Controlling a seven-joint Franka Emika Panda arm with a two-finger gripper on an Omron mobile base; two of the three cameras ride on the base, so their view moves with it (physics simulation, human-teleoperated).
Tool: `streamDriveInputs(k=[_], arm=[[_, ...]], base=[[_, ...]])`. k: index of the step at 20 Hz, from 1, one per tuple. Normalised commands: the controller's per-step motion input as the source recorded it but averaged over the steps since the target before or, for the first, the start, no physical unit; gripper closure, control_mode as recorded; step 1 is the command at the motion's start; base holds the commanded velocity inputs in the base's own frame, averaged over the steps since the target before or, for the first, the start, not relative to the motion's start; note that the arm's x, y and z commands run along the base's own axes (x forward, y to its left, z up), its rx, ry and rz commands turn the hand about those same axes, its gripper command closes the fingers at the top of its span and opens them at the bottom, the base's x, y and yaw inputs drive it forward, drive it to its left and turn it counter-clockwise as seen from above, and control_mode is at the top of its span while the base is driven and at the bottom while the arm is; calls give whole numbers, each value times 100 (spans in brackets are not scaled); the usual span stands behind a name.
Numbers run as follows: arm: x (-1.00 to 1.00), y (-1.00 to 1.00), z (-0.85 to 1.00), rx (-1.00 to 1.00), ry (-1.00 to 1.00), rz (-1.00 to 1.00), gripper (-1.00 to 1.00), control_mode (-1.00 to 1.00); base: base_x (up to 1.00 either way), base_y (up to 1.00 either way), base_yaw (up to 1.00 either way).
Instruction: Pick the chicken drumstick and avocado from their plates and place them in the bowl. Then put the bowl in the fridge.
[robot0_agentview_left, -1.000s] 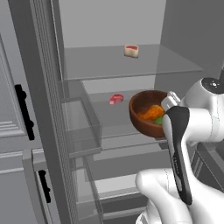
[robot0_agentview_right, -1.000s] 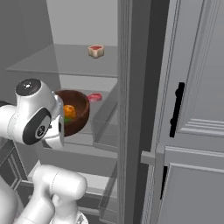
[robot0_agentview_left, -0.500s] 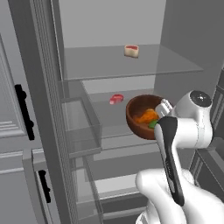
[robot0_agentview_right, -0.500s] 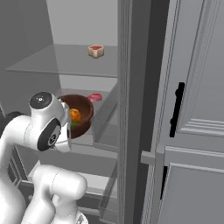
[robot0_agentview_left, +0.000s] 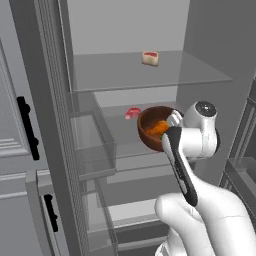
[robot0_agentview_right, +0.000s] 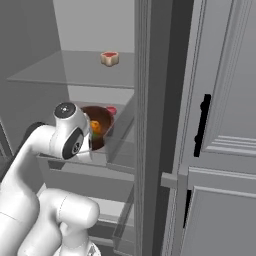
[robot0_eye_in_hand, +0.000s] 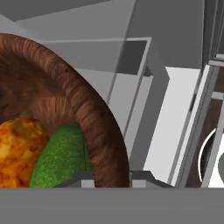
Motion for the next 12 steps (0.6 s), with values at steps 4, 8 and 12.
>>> streamDriveInputs(k=[4, 8, 12], arm=[[74, 0, -27, 0, 5, 0, 100, -100], [65, 0, -23, 0, 1, 0, 100, -100], [63, 0, -26, 0, 1, 0, 100, -100]], base=[[0, 0, 0], [0, 0, 0], [0, 0, 0]])
